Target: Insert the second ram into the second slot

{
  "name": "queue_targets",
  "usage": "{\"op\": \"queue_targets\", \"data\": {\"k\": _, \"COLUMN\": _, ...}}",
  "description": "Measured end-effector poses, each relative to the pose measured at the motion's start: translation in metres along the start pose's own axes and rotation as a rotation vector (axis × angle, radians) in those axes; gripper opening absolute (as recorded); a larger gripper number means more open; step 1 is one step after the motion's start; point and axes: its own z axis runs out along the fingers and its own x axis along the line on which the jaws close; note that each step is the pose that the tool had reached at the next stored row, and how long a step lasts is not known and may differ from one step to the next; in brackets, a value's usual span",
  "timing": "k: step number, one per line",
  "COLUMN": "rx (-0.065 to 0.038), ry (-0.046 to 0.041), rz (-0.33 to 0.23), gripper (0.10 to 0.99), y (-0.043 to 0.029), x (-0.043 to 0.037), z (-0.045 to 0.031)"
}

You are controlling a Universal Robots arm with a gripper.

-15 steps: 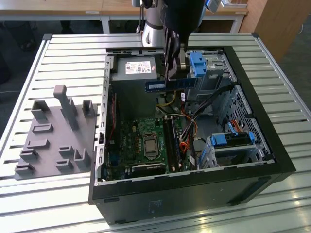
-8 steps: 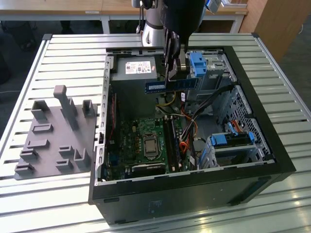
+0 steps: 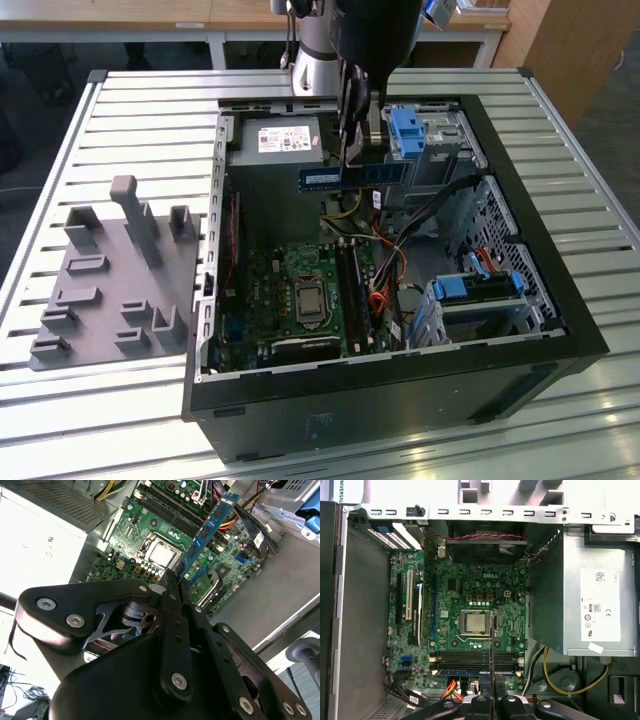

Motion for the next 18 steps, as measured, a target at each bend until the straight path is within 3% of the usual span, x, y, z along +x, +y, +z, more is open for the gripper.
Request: {"op": "queue_targets", "data": {"k": 18, "rx": 0.001, "ry": -0.0019, "rz": 0.047, "gripper": 0.137, "y": 0.0000, "x": 0.0000, "z": 0.0000}}
